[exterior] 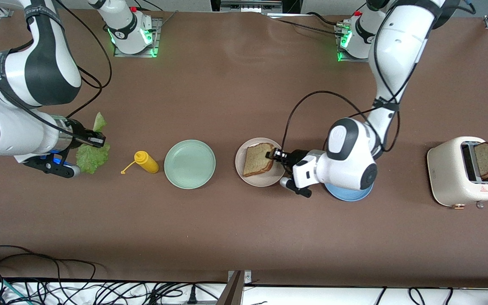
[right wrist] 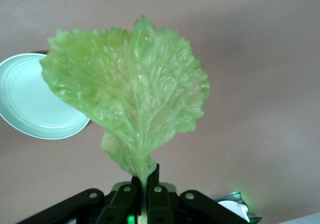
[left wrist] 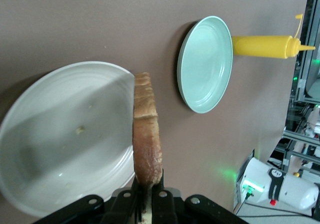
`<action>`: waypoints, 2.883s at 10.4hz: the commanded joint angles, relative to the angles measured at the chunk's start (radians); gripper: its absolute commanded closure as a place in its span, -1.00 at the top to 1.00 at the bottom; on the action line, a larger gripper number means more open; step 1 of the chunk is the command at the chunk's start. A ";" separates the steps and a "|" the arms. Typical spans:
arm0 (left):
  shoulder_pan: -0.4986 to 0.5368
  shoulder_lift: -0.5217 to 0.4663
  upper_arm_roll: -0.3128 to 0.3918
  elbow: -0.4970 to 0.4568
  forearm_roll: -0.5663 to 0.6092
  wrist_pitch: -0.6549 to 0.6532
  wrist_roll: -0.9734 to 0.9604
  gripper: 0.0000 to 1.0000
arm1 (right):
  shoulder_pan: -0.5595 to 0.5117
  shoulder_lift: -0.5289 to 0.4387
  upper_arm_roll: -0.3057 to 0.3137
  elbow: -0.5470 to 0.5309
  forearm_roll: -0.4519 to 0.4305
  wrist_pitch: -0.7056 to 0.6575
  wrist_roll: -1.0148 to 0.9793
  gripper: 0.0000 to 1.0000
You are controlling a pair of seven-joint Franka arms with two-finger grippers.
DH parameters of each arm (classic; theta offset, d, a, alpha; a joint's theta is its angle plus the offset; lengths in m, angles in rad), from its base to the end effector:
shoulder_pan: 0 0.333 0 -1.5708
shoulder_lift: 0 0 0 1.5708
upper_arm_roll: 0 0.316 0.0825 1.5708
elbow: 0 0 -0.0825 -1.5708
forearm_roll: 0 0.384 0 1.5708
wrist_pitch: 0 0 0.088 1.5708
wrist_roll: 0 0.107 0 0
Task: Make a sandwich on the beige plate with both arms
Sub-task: 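Lower the bread onto the beige plate while the right gripper carries lettuce, then place the lettuce on the bread while the left gripper withdraws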
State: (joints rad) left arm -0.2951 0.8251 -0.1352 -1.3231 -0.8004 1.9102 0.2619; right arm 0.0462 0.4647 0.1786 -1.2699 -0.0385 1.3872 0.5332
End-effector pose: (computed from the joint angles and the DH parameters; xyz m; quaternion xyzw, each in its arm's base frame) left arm 0.6510 -0.3302 0.2486 0.9024 -0.1284 -0.1401 0.3867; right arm 0.6425 0.1184 0.4702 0.9732 -0.1540 -0.1653 0.0426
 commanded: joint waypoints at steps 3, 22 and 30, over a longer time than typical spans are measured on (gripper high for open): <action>-0.001 0.063 0.016 0.041 -0.037 -0.002 0.056 -1.00 | 0.070 -0.012 0.004 -0.009 -0.012 0.010 0.062 -1.00; 0.111 -0.049 0.190 -0.027 0.254 -0.011 0.250 1.00 | 0.425 0.133 0.002 -0.014 -0.023 0.429 0.643 -1.00; 0.103 -0.250 0.270 -0.022 0.647 -0.062 0.053 0.84 | 0.575 0.327 -0.005 0.015 -0.037 0.872 0.893 -1.00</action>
State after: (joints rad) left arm -0.1780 0.6185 0.1357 -1.3239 -0.2195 1.8681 0.3847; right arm 0.6021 0.7565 0.1811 -1.2838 -0.0553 2.2091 1.3828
